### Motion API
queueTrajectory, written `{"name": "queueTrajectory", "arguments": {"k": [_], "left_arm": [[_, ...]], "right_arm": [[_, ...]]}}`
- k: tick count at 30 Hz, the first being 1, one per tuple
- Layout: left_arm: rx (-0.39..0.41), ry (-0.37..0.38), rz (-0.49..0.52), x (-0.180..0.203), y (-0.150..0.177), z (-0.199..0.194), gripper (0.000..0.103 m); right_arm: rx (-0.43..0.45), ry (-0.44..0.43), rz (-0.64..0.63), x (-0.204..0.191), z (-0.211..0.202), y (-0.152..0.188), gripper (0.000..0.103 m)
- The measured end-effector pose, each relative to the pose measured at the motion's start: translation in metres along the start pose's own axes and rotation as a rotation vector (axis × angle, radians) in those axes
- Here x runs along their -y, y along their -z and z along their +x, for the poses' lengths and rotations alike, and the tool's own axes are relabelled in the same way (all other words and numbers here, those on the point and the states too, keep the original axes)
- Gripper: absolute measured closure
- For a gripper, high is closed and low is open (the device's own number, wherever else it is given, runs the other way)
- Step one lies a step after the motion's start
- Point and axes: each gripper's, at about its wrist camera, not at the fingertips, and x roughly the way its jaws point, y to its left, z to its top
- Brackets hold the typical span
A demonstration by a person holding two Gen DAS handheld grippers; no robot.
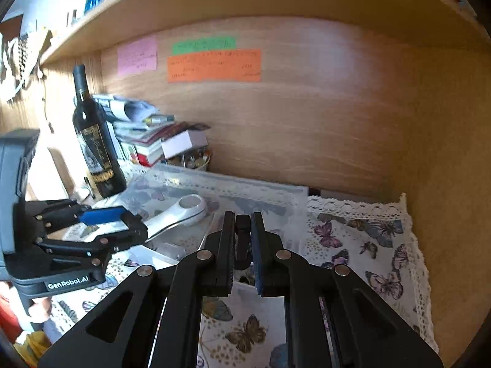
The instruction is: Organize rigid objects
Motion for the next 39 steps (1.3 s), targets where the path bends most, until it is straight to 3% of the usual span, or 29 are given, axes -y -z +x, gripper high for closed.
{"name": "queueTrajectory", "arguments": {"k": [9, 13, 20, 31, 34, 39], "left_arm": [[-0.059, -0.003, -0.043, -0.010, -0.001, 0.024, 0.058], [-0.042, -0.003, -0.048, -0.012, -0.001, 0.018, 0.055], [0.055, -0.025, -0.036, -0.010, -0.002, -0.020, 0.050], [0.311, -0.060, -0.010, 0.005, 0.002, -0.115, 0.023], [0.367, -0.069, -0.014, 0.008, 0.006, -0.137, 0.012], [0.431, -0.085, -0.023, 0.011, 0.014, -0.165, 0.006]], "right_arm": [[-0.123, -0.018, -0.027, -0.011, 0.047, 0.009, 0.094], [-0.122, -0.040, -0.035, -0.014, 0.044, 0.011, 0.078], [-0.050, -0.044, -0.010, -0.009, 0.016, 0.001, 0.076], [0.188, -0.018, 0.035, -0.006, -0.079, -0.007, 0.028], [0.240, -0.007, 0.034, -0.011, -0.099, -0.004, 0.020], [0.298, 0.006, 0.042, -0.017, -0.123, 0.003, 0.009]]}}
